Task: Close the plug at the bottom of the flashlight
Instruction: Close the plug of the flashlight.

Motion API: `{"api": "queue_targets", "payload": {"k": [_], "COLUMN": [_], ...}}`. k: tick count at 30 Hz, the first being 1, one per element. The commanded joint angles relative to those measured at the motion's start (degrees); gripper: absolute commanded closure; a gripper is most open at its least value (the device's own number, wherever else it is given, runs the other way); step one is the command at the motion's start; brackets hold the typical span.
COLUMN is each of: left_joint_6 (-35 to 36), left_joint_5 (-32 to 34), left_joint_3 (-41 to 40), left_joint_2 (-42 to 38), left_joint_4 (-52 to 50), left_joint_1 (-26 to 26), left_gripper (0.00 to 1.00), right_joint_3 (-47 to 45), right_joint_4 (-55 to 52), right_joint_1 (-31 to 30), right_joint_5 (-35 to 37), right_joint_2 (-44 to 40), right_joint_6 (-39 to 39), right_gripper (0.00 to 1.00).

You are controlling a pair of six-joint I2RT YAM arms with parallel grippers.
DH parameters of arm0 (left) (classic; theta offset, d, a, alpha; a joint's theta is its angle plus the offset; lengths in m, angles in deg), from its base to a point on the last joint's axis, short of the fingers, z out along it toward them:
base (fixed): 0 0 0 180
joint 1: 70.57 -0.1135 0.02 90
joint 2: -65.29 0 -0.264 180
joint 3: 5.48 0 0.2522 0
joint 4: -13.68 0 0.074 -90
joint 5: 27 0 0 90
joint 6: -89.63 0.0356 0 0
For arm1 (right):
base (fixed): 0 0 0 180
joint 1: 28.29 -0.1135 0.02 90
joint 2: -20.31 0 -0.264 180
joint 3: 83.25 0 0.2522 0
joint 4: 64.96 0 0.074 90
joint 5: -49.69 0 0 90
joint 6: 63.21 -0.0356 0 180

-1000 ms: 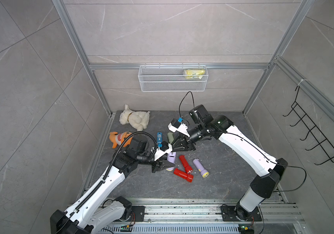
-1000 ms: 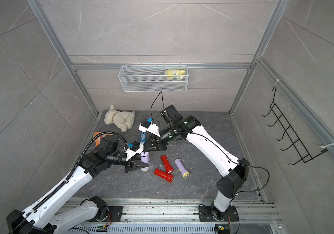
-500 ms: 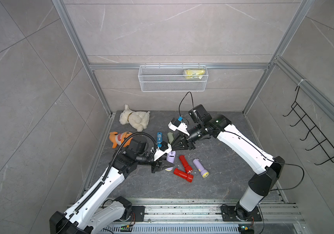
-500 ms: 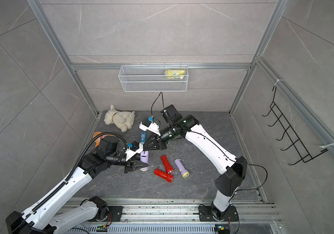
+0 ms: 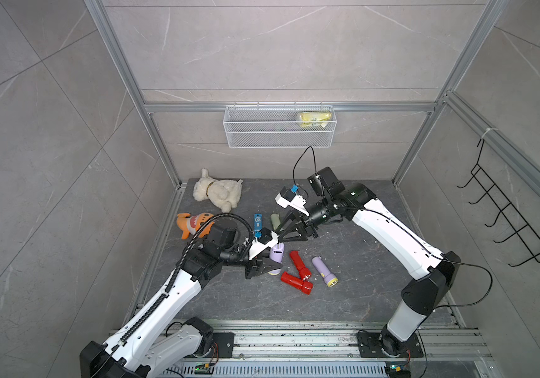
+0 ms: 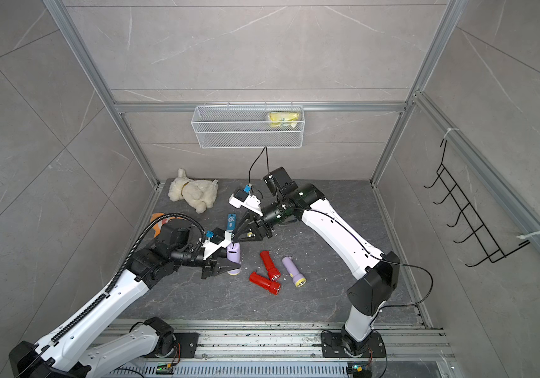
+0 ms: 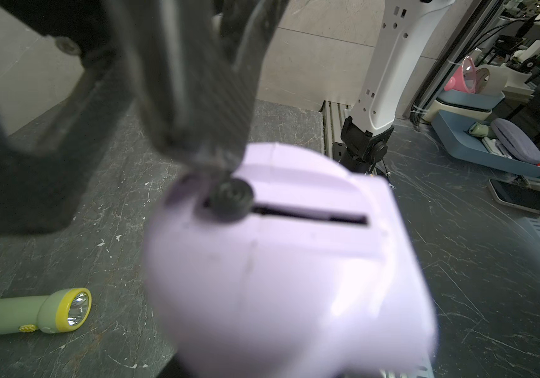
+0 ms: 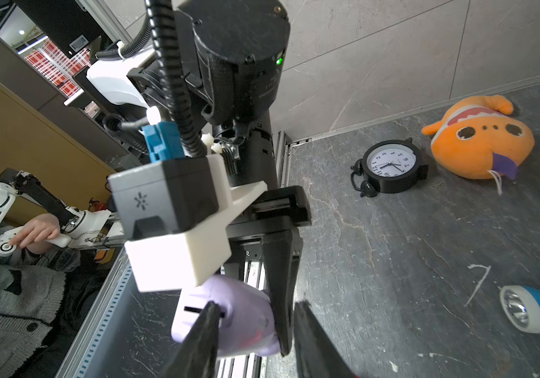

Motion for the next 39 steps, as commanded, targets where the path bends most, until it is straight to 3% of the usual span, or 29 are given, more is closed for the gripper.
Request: {"api": "queue_targets", "payload": {"k": [1, 12, 17, 28, 36, 39], "left_joint_6": [0.4, 0.7, 0.8, 0.4, 0.6, 0.6], "left_joint_5": [-2.5, -2.0, -1.8, -1.6, -1.9, -2.0], "left_joint_3": [1.7, 2.0, 2.0, 1.4, 1.5, 1.5], "left_joint_2": [-0.1, 0.1, -0.6, -2.0, -1.5, -1.5], "left_joint_4": [2.9, 2.4, 2.5, 3.4, 3.2, 3.1], "left_joint_1": [-0.1, -0.1, -0.1, 0.0, -0.1, -0.1], "left_gripper": [1.00, 1.00, 1.00, 1.00, 1.00, 1.00], "right_joint_3": [0.9, 1.4, 0.6, 1.6, 2.4, 3.3], "right_joint_4": [-2.0, -3.6, -3.1, -3.5, -1.5, -1.6], "right_joint_1": [-0.3, -2.5, -2.4, -1.9, 0.4, 1.3], "right_joint_5": [-1.0, 3.6, 3.7, 2.8, 1.9, 1.5], "right_joint_2": [-0.6, -1.1, -0.9, 0.9, 2.7, 3.9], "right_joint_6": [-0.2, 0.2, 0.5, 1.3, -1.1, -1.5], "right_gripper": [0.58, 0.55, 0.66, 0.79, 0.75, 0.68]}}
